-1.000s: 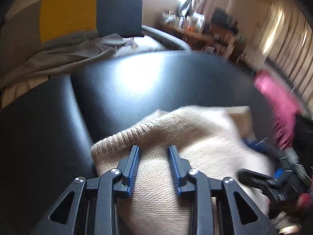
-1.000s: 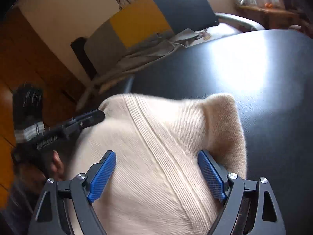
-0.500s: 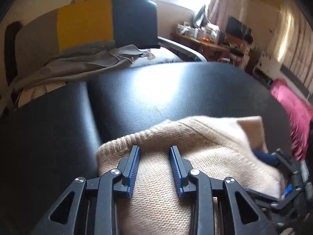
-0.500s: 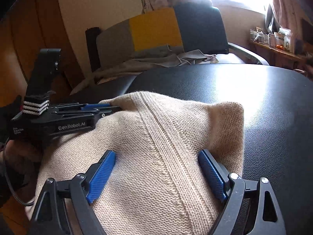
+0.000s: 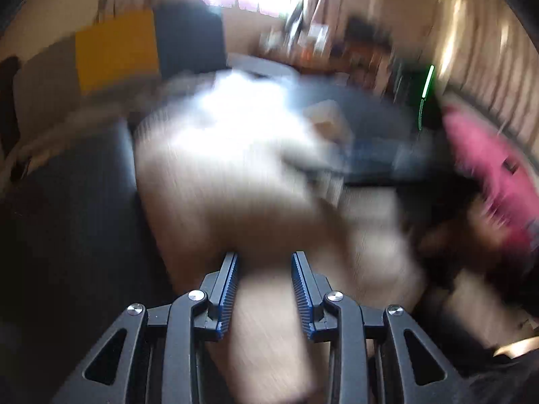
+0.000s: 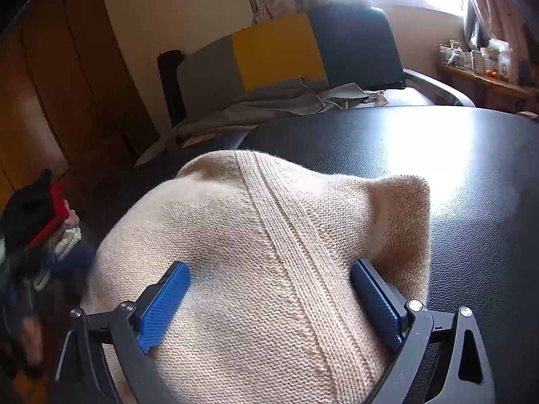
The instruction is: Fold clothes
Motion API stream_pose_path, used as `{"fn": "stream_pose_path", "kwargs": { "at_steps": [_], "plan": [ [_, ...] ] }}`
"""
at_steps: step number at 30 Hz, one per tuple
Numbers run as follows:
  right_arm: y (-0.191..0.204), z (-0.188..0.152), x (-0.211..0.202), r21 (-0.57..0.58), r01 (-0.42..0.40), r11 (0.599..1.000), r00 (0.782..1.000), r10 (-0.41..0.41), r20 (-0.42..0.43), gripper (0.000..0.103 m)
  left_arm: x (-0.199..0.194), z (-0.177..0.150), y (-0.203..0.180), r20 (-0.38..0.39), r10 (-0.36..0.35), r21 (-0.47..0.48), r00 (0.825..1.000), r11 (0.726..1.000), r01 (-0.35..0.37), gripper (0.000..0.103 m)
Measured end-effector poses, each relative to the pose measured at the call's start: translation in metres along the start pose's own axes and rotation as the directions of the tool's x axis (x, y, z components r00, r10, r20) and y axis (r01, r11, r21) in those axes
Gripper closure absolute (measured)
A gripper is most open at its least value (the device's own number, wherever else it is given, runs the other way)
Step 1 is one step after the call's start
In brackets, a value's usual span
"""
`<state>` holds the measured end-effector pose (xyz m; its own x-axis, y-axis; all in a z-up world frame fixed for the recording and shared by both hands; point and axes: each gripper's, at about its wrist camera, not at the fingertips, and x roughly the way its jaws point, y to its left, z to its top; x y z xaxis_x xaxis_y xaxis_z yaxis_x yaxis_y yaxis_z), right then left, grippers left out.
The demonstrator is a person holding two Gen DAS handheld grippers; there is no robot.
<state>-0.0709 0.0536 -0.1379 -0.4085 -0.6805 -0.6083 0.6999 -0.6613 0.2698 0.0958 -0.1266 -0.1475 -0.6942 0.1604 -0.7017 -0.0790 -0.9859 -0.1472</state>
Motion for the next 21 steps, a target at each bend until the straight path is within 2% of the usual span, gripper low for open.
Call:
{"fn": "stream_pose_path", "kwargs": {
  "at_steps": [2, 5, 8, 10, 11, 12, 16, 17, 21],
  "plan": [
    [0.002, -0.001, -0.001, -0.008, 0.000, 1.000, 1.000, 0.000, -0.003, 0.004, 0.008, -0.011, -0.004, -0.020, 0.008, -0.011, 1.000, 1.000, -0.009, 0.071],
    [0.004, 0.001, 0.002, -0.024, 0.009, 1.000, 1.000, -0.010, -0.011, 0.003, 0.008, -0.004, -0.003, -0.024, -0.008, -0.037, 1.000, 0.999, 0.007, 0.071],
    [0.003, 0.004, 0.001, -0.016, -0.003, 1.000, 1.000, 0.002, -0.031, 0.001, -0.002, 0.001, 0.007, 0.011, -0.049, -0.090, 0.999, 0.995, 0.050, 0.071],
    [0.002, 0.008, -0.003, -0.004, -0.010, 1.000, 0.999, 0.010, -0.050, 0.001, -0.017, 0.006, 0.021, 0.060, -0.085, -0.157, 0.995, 0.983, 0.093, 0.071],
    [0.002, 0.010, -0.008, 0.005, -0.014, 1.000, 0.998, 0.014, -0.063, 0.001, -0.024, 0.007, 0.029, 0.080, -0.092, -0.182, 0.993, 0.978, 0.105, 0.067],
    [0.002, 0.013, -0.013, 0.013, -0.017, 1.000, 0.997, 0.018, -0.075, 0.001, -0.030, 0.009, 0.041, 0.100, -0.104, -0.216, 0.989, 0.968, 0.124, 0.062],
    [-0.016, 0.021, -0.057, 0.080, -0.086, 0.993, 0.996, 0.086, 0.004, 0.000, -0.030, 0.011, 0.089, 0.126, -0.158, -0.365, 0.979, 0.911, 0.194, 0.056],
    [-0.029, 0.021, -0.066, 0.128, -0.112, 0.985, 0.994, 0.112, 0.003, 0.000, -0.027, 0.012, 0.098, 0.122, -0.168, -0.389, 0.978, 0.898, 0.203, 0.054],
    [-0.073, 0.011, -0.064, 0.276, -0.162, 0.947, 0.978, 0.192, -0.083, 0.000, 0.000, 0.017, 0.123, 0.114, -0.271, -0.467, 0.956, 0.834, 0.293, 0.053]
  ]
}}
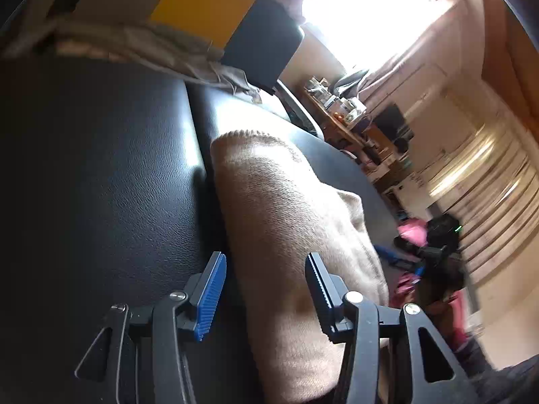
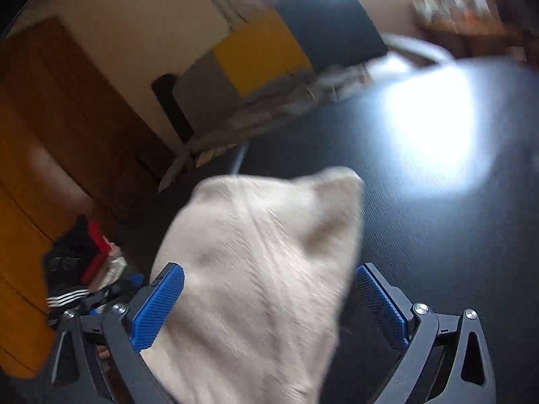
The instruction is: Fold clothes
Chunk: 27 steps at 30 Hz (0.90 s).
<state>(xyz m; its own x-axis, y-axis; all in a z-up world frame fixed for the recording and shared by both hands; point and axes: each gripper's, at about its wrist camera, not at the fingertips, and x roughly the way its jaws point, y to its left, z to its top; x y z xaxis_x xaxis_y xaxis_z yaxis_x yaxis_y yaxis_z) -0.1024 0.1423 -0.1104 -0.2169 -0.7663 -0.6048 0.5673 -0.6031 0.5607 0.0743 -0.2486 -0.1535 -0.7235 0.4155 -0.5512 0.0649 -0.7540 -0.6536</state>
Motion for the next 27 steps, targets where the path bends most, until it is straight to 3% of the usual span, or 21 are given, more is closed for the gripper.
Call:
{"fn": "stream_pose_path", "kwargs": {
  "at_steps": [7, 9, 13, 14, 16, 18, 19, 20, 21, 24, 27],
  "plan": [
    [-0.015, 0.006, 0.046, -0.003, -0.064, 0.998, 0.989, 0.063, -0.133, 0.000, 0.047, 0.013, 0.012, -0.081, -0.104, -0.036, 0.991, 0.994, 0.102, 0.037],
    [-0.012, 0.012, 0.058, -0.010, -0.091, 0.996, 0.987, 0.089, -0.136, 0.000, 0.062, 0.019, 0.016, -0.101, -0.131, -0.051, 0.986, 0.991, 0.127, 0.026],
    [-0.011, 0.021, 0.073, 0.016, -0.137, 0.991, 0.986, 0.137, -0.095, 0.000, 0.079, 0.019, 0.006, -0.115, -0.109, 0.015, 0.987, 0.994, 0.111, 0.021],
    [-0.008, 0.021, 0.075, -0.008, -0.132, 0.991, 0.987, 0.130, -0.099, 0.000, 0.083, 0.016, 0.000, -0.118, -0.087, 0.043, 0.989, 0.995, 0.092, 0.022],
    [-0.001, 0.019, 0.078, -0.064, -0.116, 0.991, 0.988, 0.108, -0.113, 0.000, 0.085, 0.009, -0.010, -0.113, -0.065, 0.064, 0.992, 0.995, 0.073, 0.034],
    [0.009, 0.014, 0.080, -0.109, -0.050, 0.993, 0.994, 0.038, -0.105, 0.009, 0.078, 0.004, -0.013, -0.080, -0.087, 0.025, 0.993, 0.996, 0.090, 0.046],
    [0.015, 0.012, 0.080, -0.130, -0.027, 0.991, 0.995, 0.014, -0.100, 0.024, 0.072, 0.003, -0.015, -0.062, -0.097, 0.013, 0.993, 0.995, 0.098, 0.047],
    [0.016, 0.008, 0.080, -0.109, -0.044, 0.993, 0.994, 0.033, -0.100, 0.038, 0.067, 0.002, -0.017, -0.044, -0.106, 0.003, 0.993, 0.994, 0.106, 0.048],
    [0.018, 0.005, 0.080, -0.076, -0.070, 0.995, 0.993, 0.063, -0.100, 0.041, 0.059, -0.002, -0.019, -0.029, -0.112, 0.002, 0.993, 0.994, 0.113, 0.049],
    [0.028, -0.006, 0.082, -0.032, -0.133, 0.991, 0.985, 0.129, -0.115, 0.045, 0.024, -0.017, -0.025, 0.017, -0.108, 0.027, 0.994, 0.994, 0.107, 0.050],
    [0.061, -0.014, 0.098, -0.004, -0.261, 0.965, 0.954, 0.258, -0.156, 0.049, -0.026, -0.025, -0.030, 0.110, -0.081, 0.050, 0.991, 0.996, 0.076, 0.050]
  ]
}}
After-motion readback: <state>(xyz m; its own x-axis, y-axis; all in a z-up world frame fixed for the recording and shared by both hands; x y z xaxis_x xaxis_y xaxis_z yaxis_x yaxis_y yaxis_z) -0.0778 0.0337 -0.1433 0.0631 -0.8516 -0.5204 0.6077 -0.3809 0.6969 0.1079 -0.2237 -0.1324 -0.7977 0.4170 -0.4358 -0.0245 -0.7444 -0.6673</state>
